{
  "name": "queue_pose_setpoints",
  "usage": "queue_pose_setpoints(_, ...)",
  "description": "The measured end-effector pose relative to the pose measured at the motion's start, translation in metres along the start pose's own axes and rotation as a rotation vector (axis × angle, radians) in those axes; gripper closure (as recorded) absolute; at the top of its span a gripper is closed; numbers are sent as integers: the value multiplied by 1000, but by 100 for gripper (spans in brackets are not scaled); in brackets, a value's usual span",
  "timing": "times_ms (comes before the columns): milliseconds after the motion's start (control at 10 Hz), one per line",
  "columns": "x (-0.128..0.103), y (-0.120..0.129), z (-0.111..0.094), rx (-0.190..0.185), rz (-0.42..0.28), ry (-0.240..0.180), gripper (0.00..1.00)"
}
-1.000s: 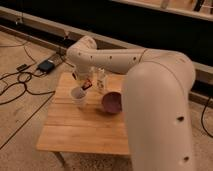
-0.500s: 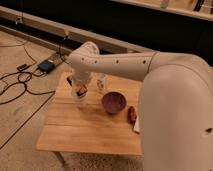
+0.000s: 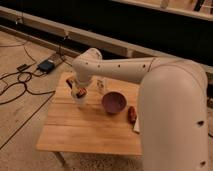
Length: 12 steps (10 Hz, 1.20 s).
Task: Place the eraser in the ceramic cup
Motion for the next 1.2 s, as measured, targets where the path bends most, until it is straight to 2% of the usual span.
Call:
queue_pose_setpoints(200,-11,-2,1,14,-40,-31,100)
queue_pose_setpoints(600,-21,6,15,55,-123,-48,100)
queue_pose_setpoints(800,-22,2,21,70,-130,-54,100)
queue_pose_setpoints(1200,-21,-4,26,60,-106,-59,100)
